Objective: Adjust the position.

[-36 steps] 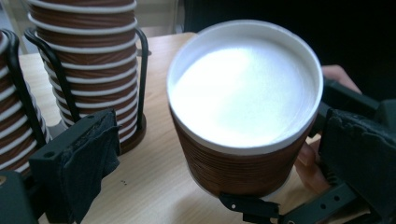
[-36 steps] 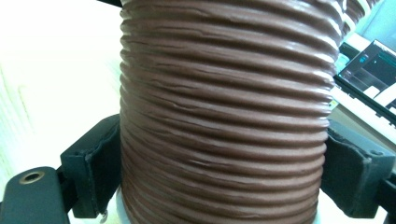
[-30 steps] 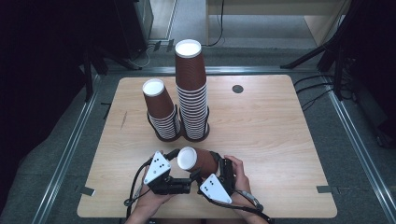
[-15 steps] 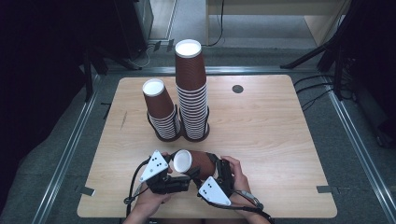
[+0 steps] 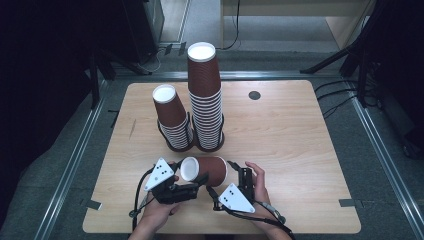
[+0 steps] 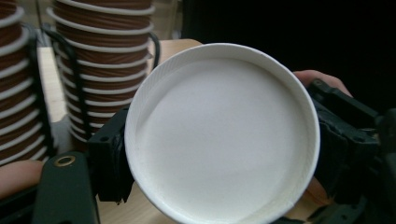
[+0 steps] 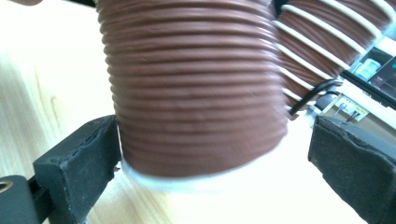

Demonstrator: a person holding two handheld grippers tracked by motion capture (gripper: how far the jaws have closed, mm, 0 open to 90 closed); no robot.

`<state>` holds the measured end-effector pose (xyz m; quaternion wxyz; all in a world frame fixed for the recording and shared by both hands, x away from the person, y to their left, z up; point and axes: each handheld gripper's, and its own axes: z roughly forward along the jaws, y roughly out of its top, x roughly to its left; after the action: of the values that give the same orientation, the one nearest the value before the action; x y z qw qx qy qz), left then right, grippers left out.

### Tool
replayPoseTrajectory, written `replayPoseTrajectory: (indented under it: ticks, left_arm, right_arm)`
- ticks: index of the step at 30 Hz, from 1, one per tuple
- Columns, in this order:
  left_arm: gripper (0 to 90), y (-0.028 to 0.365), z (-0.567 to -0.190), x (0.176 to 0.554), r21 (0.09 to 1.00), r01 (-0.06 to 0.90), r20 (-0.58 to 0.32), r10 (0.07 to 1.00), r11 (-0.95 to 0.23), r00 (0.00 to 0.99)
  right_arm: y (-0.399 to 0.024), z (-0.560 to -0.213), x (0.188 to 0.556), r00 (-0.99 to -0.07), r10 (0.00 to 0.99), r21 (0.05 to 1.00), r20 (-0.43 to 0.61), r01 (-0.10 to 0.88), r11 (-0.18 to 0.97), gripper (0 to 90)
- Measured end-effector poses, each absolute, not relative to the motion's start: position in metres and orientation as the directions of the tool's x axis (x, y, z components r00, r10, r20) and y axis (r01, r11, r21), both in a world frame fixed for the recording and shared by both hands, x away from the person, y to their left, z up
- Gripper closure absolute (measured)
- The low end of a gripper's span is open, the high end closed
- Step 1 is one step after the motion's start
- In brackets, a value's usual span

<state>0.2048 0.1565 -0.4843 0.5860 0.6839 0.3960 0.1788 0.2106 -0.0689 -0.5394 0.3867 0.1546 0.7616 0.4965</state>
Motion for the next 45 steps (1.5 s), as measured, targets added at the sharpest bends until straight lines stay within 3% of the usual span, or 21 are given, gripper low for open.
replayPoseTrajectory:
  ticks: [5, 12, 19, 22, 31, 37, 45]
  left_arm:
    - [20.8, 0.159, -0.485, 0.203, 0.959, 0.284, -0.188, 0.783, 0.015, 0.593]
    - [20.9, 0.161, -0.493, 0.205, 0.968, 0.251, -0.162, 0.801, 0.016, 0.576]
    - [20.8, 0.167, -0.498, 0.206, 0.968, 0.218, -0.228, 0.792, 0.123, 0.566]
    - [20.8, 0.167, -0.498, 0.207, 0.971, 0.208, -0.218, 0.800, 0.119, 0.559]
    - [20.7, 0.164, -0.501, 0.207, 0.978, 0.184, -0.187, 0.806, 0.099, 0.562]
    - [20.8, 0.166, -0.500, 0.209, 0.974, 0.186, -0.211, 0.808, 0.128, 0.550]
    - [20.7, 0.165, -0.501, 0.210, 0.974, 0.178, -0.216, 0.801, 0.139, 0.558]
  right_arm:
    - [-0.075, -0.535, 0.213, -0.647, 0.658, 0.903, -0.385, -0.117, 0.414, 1.8]
    - [-0.086, -0.531, 0.222, -0.624, 0.749, 0.946, -0.222, 0.049, 0.322, 1.8]
    - [-0.090, -0.528, 0.228, -0.599, 0.799, 0.961, -0.045, 0.194, 0.199, 1.9]
    - [-0.091, -0.528, 0.228, -0.593, 0.804, 0.963, 0.041, 0.238, 0.126, 5.5]
    - [-0.095, -0.524, 0.227, -0.485, 0.841, 0.929, 0.239, 0.367, -0.052, 0.0]
    - [-0.096, -0.519, 0.229, -0.398, 0.814, 0.864, 0.424, 0.448, -0.231, 0.0]
    - [-0.086, -0.516, 0.226, -0.306, 0.611, 0.654, 0.730, 0.574, -0.493, 0.0]
